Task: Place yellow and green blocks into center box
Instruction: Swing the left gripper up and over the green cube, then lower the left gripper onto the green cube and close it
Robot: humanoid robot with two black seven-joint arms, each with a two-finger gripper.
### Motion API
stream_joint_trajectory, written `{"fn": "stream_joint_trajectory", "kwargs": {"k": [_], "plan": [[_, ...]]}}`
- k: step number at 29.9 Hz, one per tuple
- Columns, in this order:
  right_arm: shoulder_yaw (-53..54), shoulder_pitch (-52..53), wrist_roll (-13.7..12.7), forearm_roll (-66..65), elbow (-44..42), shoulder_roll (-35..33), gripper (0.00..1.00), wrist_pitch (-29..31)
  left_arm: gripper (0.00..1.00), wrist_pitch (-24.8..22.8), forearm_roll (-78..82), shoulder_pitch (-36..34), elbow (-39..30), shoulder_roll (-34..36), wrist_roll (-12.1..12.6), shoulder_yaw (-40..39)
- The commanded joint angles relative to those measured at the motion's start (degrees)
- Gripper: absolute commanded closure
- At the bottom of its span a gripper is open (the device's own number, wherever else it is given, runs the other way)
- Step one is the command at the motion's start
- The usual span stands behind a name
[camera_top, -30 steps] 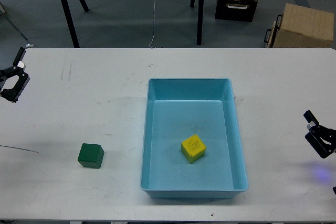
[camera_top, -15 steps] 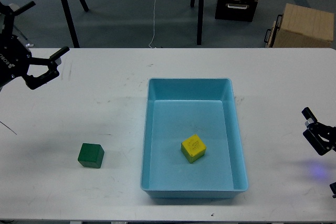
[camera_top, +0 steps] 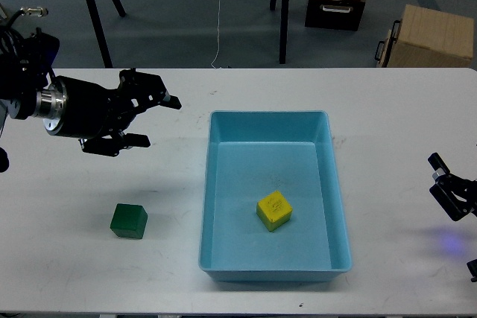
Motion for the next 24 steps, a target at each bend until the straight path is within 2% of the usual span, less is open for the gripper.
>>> {"fn": "stream_joint_trajectory", "kwargs": {"k": [1, 5, 11, 24], "plan": [[0.07, 0.00, 0.01, 0.00, 0.00, 0.00, 0.00, 0.00, 0.00, 0.01, 5.34, -6.41, -2.52, -4.23, -0.24, 12.06], [0.16, -0.08, 0.01, 0.00, -0.09, -0.09, 0.00, 0.00, 0.00, 0.01, 7.55, -5.81, -2.71, -9.24, -0.51, 17.88], [0.43, -0.17, 0.01, 0.00, 0.00, -0.18, 0.00, 0.00, 0.00, 0.24, 8.60, -1.59, 1.07, -13.03, -0.68, 18.86], [0.07, -0.61, 0.01, -0.61, -0.09, -0.09, 0.00, 0.00, 0.00, 1.56, 8.60, 2.01, 1.43, -13.30, -0.86, 18.24]]}}
